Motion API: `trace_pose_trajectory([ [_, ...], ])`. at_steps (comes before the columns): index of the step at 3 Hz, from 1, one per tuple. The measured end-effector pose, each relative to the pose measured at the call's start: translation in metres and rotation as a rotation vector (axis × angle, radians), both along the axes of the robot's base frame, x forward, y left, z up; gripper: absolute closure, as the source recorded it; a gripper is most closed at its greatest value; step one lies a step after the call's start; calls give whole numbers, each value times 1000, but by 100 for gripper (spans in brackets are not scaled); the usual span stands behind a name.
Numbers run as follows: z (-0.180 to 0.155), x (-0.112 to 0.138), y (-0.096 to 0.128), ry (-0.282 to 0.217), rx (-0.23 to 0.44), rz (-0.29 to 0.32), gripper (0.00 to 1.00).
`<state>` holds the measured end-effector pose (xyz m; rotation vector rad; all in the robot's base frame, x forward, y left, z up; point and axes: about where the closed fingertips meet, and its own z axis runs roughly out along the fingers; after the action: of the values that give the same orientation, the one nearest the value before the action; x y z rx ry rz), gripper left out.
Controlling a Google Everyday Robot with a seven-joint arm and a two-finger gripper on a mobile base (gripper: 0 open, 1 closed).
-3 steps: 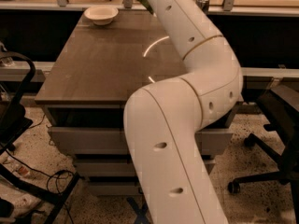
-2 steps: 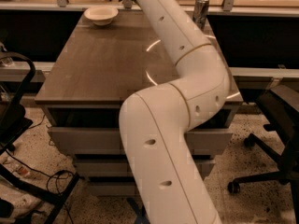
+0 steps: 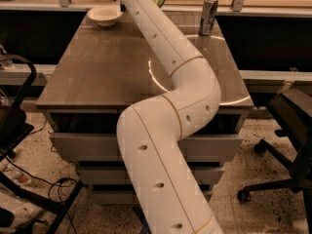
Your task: Move green jalapeno chip bag near paper bowl
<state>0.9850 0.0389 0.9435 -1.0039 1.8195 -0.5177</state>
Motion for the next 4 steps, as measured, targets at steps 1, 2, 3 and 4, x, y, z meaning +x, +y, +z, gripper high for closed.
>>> trace_pose_trajectory([
  [1, -14, 8, -4, -5, -26, -57, 100],
  [2, -24, 9, -23, 6, -61, -155, 100],
  [3, -27, 9, -26, 10, -63, -168, 86],
  [4, -30, 9, -26, 13, -65, -169, 62],
])
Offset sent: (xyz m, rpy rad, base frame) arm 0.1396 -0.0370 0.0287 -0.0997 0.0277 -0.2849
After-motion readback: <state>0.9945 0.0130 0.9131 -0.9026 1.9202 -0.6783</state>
